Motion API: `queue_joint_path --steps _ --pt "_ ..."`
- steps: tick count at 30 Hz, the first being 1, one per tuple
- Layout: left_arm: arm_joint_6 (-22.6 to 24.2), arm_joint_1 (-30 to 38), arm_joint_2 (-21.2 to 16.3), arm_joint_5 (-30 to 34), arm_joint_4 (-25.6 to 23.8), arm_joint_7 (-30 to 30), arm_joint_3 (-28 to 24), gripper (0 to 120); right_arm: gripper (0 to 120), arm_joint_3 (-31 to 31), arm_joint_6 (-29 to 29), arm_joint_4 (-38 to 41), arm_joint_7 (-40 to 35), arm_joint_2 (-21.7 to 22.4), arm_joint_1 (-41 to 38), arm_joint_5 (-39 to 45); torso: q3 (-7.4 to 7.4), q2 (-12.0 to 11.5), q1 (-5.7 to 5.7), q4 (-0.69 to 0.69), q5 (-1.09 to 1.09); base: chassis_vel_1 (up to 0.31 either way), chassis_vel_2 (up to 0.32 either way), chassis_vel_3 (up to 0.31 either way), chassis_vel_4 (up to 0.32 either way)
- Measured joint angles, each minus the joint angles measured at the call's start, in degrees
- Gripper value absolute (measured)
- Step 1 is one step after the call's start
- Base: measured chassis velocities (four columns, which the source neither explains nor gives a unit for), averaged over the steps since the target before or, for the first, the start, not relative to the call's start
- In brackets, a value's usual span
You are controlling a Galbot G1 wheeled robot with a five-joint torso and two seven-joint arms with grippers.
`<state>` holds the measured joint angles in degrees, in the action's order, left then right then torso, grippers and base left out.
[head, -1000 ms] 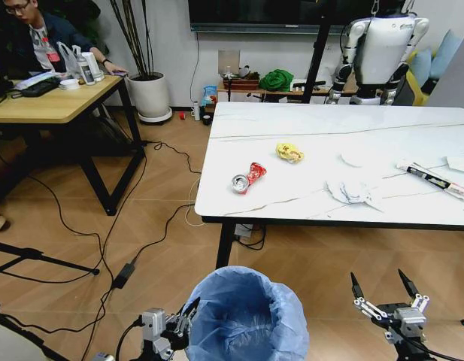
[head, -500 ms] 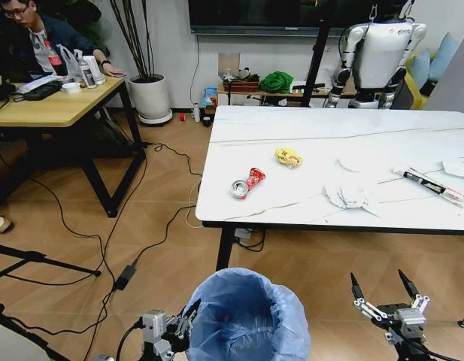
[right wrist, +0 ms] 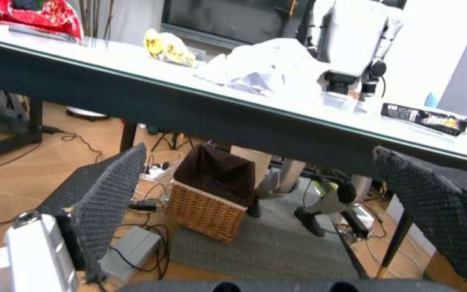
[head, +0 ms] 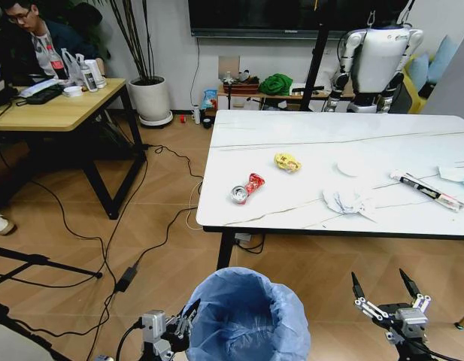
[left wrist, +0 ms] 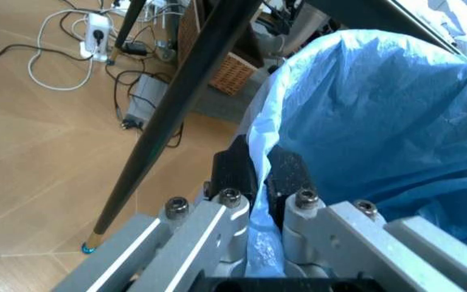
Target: Pick up the trash bin and place the trash from the table into it.
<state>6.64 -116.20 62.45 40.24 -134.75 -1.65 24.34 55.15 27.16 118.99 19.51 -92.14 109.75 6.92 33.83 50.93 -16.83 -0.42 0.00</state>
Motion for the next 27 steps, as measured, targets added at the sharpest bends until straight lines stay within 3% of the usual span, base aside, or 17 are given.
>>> queue_joint_path --steps 27 --pt "-0.6 0.1 0.2 -2.1 0.2 0.6 0.1 0 100 -0.1 -0.1 -0.2 0.0 0.0 -0.3 0.0 4.14 7.4 -3.23 0.0 0.0 0.0 0.0 0.0 0.0"
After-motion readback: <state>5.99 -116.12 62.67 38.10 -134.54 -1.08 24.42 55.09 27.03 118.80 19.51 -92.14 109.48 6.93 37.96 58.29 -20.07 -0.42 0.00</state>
